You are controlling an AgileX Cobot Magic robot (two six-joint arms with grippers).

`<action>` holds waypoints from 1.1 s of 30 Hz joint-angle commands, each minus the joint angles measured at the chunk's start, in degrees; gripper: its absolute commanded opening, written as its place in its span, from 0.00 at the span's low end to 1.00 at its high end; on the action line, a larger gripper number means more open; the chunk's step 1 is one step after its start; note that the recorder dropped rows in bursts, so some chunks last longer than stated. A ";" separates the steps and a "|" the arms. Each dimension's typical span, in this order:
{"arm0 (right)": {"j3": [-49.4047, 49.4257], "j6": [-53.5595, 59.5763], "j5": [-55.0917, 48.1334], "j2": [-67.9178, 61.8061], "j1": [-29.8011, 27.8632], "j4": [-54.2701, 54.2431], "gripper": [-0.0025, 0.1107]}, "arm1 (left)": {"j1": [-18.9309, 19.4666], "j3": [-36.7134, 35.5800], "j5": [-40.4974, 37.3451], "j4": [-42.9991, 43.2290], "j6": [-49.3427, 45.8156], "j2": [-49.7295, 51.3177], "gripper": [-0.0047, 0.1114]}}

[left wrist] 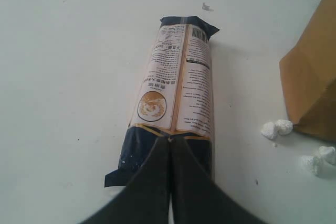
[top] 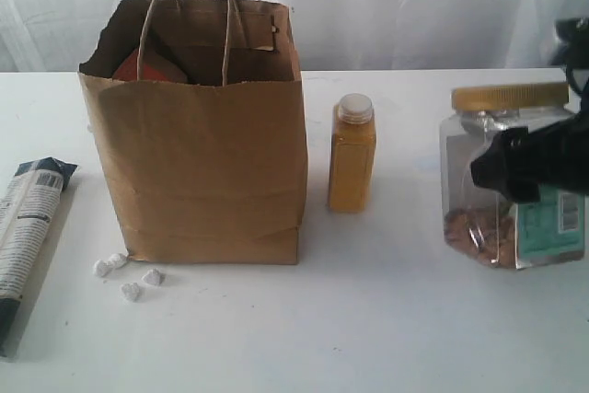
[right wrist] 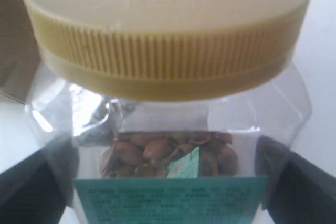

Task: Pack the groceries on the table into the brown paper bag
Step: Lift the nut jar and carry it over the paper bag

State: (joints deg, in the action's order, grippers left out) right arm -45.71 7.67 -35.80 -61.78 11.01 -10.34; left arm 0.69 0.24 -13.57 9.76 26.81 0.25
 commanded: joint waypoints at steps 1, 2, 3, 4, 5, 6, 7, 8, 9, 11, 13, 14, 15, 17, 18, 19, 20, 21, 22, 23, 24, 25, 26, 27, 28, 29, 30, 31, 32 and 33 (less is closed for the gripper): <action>-10.58 1.12 -5.91 0.38 -0.24 -0.34 0.02 | -0.31 -0.24 0.05 -0.09 0.19 -0.25 0.04; -13.02 1.12 -7.05 0.38 -0.24 -0.34 0.02 | -0.31 -0.24 0.05 -0.09 0.19 -0.25 0.04; -14.82 1.12 -7.93 0.38 -0.14 -0.34 0.02 | -0.31 -0.24 0.05 -0.09 0.19 -0.25 0.04; -16.93 1.27 -8.83 0.38 -0.14 -0.34 0.02 | -0.31 -0.24 0.05 -0.09 0.19 -0.25 0.04; -18.96 1.63 -9.88 0.38 -0.06 -0.61 0.02 | -0.31 -0.24 0.05 -0.09 0.19 -0.25 0.04; -20.83 2.20 -10.88 0.38 -0.06 -0.89 0.02 | -0.31 -0.24 0.05 -0.09 0.19 -0.25 0.04; -22.56 3.20 -11.96 0.38 -0.06 -1.82 0.02 | -0.31 -0.24 0.05 -0.09 0.19 -0.25 0.04; -24.16 4.03 -13.01 0.38 -0.06 -3.09 0.02 | -0.31 -0.24 0.05 -0.09 0.19 -0.25 0.04; -25.31 4.78 -14.04 0.38 -0.06 -4.30 0.02 | -0.31 -0.24 0.05 -0.09 0.19 -0.25 0.04; -28.02 7.21 -16.65 0.11 -0.06 -8.23 0.02 | -0.31 -0.24 0.05 -0.09 0.19 -0.25 0.04; -30.48 10.29 -19.92 -0.69 -0.06 -12.49 0.02 | -0.31 -0.24 0.05 -0.09 0.19 -0.25 0.04; -31.36 11.26 -21.12 -1.12 -0.06 -14.10 0.02 | -0.31 -0.24 0.05 -0.09 0.19 -0.25 0.04; -32.46 12.21 -22.33 -1.65 -0.06 -15.52 0.02 | -0.31 -0.24 0.05 -0.09 0.19 -0.25 0.04; -34.55 14.21 -24.77 -3.32 -0.06 -18.68 0.02 | -0.31 -0.24 0.05 -0.09 0.19 -0.25 0.04; -35.34 14.94 -25.38 -4.28 -0.06 -20.00 0.02 | -0.31 -0.24 0.05 -0.09 0.19 -0.25 0.04; -36.56 15.59 -25.98 -5.29 -0.06 -21.50 0.02 | -0.31 -0.24 0.05 -0.09 0.19 -0.25 0.04; -37.38 16.32 -26.12 -6.33 -0.06 -22.47 0.02 | -0.31 -0.24 0.05 -0.09 0.19 -0.25 0.04; -38.29 16.58 -26.23 -7.13 0.43 -23.07 0.02 | -0.31 -0.24 0.05 -0.09 0.19 -0.25 0.04; -39.64 16.58 -26.05 -8.38 1.23 -23.24 0.02 | -0.31 -0.24 0.05 -0.09 0.19 -0.25 0.04; -40.57 16.58 -25.64 -9.14 2.34 -23.24 0.02 | -0.31 -0.24 0.05 -0.09 0.19 -0.25 0.04; -41.50 16.58 -25.24 -9.94 3.38 -23.24 0.02 | -0.31 -0.24 0.05 -0.09 0.19 -0.25 0.04; -43.01 16.70 -24.89 -11.14 5.18 -23.24 0.02 | -0.31 -0.24 0.05 -0.09 0.19 -0.25 0.04; -44.26 16.85 -24.74 -11.99 6.48 -23.24 0.02 | -0.31 -0.24 0.05 -0.09 0.19 -0.25 0.04; -45.42 17.59 -24.62 -13.02 8.17 -23.24 0.02 | -0.31 -0.24 0.05 -0.08 -0.06 -0.25 0.04; -46.44 18.47 -24.22 -14.03 9.88 -23.24 0.02 | -0.31 -0.24 0.05 -0.08 -0.06 -0.25 0.04; -47.17 19.62 -23.63 -14.82 11.24 -23.24 0.02 | -0.31 -0.24 0.05 -0.08 -0.06 -0.25 0.04; -47.94 20.92 -22.45 -15.77 12.90 -22.73 0.02 | -0.31 -0.24 0.05 -0.08 -0.06 -0.25 0.04; -48.63 22.30 -20.88 -16.65 14.43 -21.97 0.02 | -0.31 -0.24 0.05 -0.08 -0.06 -0.25 0.04; -49.05 23.29 -18.69 -17.47 15.54 -21.04 0.02 | -0.31 -0.24 0.05 -0.08 -0.06 -0.25 0.04; -49.51 24.31 -15.98 -18.12 16.77 -19.73 0.02 | -0.31 -0.24 0.05 -0.08 -0.06 -0.25 0.04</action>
State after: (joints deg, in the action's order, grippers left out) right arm -93.46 28.54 -58.77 -78.53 24.66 -31.78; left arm 0.69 0.24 -13.57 9.76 26.81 0.25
